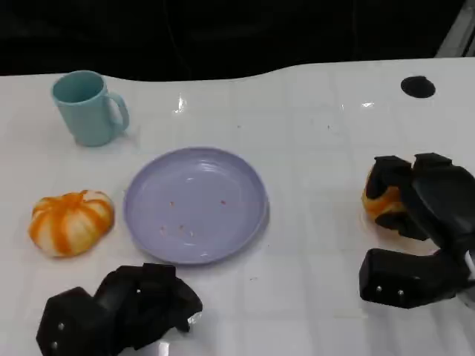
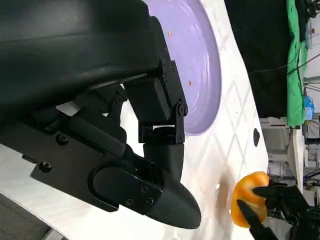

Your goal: Grasp the bread from the table and place it into the plate.

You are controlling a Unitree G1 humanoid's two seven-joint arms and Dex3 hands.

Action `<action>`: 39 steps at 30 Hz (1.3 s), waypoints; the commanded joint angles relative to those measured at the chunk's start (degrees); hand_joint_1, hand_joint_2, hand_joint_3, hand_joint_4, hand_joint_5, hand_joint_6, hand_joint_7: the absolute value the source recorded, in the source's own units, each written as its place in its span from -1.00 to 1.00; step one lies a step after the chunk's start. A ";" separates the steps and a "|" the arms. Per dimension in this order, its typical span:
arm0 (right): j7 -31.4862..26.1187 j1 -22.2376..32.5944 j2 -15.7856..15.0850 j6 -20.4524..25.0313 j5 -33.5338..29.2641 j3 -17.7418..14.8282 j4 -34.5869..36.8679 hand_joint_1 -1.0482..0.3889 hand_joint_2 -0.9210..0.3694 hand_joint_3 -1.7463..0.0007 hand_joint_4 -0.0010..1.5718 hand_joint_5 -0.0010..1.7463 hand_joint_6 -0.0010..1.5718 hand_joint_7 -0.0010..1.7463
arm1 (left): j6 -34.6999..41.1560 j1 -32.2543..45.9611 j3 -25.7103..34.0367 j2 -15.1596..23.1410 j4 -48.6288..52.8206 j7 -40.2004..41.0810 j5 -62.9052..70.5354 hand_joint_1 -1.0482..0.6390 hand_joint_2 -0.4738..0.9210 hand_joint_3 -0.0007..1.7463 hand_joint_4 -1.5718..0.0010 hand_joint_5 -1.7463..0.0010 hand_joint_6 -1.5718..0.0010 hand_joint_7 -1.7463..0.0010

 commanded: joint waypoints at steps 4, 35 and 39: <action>-0.19 -0.79 1.67 -3.78 2.91 -0.84 -3.91 0.49 -0.57 0.37 0.24 1.00 0.06 0.81 | 0.51 0.49 0.28 0.94 0.08 0.12 0.17 -0.99 0.89 -1.00 -0.10 -0.73 -0.61 0.09; 8.14 -7.09 14.09 -11.00 6.65 1.07 -2.48 0.39 0.12 -0.64 0.25 1.00 0.02 0.87 | 1.31 1.57 -0.09 1.08 -1.87 0.13 0.01 -0.97 0.89 -1.00 -0.12 -0.76 -0.62 0.08; 7.82 -12.37 21.03 -12.00 6.78 3.32 5.96 0.27 0.02 -0.61 0.24 1.00 0.01 0.80 | 1.17 1.98 -0.30 1.06 -2.20 -0.14 -0.04 -1.00 0.89 -1.00 -0.13 -0.76 -0.63 0.08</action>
